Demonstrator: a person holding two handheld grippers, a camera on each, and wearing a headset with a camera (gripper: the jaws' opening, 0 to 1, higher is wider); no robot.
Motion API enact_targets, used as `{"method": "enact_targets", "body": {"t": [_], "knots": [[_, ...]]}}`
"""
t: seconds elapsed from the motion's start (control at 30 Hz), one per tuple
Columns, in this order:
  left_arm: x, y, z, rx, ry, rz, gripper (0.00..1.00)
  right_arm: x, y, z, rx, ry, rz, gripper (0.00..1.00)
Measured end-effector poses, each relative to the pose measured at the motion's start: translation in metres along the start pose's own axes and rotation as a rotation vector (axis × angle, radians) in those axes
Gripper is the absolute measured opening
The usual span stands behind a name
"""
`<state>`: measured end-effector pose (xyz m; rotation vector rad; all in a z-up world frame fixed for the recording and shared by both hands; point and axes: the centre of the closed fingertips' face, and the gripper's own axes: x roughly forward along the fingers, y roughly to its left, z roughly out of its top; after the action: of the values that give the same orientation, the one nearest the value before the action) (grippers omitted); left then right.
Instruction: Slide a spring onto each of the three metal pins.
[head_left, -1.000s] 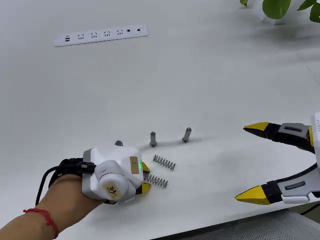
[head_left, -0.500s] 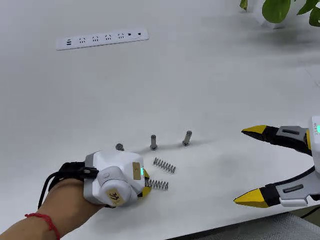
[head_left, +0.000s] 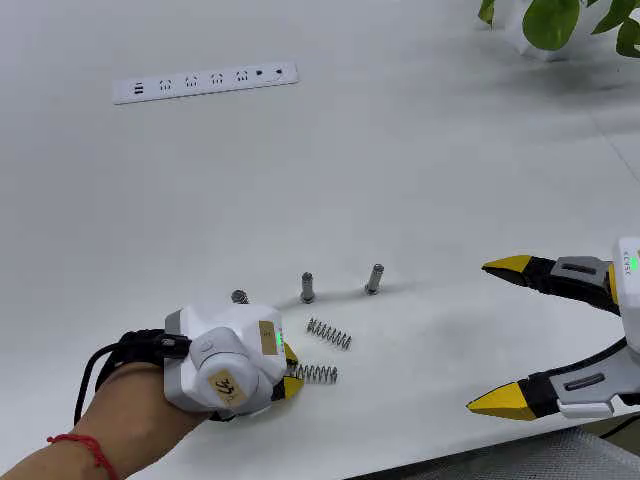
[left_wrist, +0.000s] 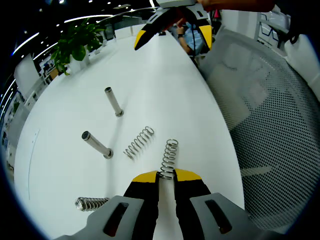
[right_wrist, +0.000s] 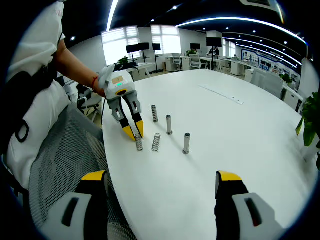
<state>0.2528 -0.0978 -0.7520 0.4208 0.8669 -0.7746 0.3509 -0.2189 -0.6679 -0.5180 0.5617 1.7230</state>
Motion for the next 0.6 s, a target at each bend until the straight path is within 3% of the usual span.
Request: {"method": "enact_targets", "body": {"t": [0.4, 0.6], "knots": [[-0.004, -0.004, 0.004, -0.042, -0.031, -0.003, 0.11, 0.003, 0.001, 0.0, 0.001, 0.002, 0.002, 0.9], [-0.012, -0.007, 0.01, -0.077, -0.072, -0.003, 0.11, 0.003, 0.002, 0.001, 0.003, -0.001, 0.0, 0.9]]}}
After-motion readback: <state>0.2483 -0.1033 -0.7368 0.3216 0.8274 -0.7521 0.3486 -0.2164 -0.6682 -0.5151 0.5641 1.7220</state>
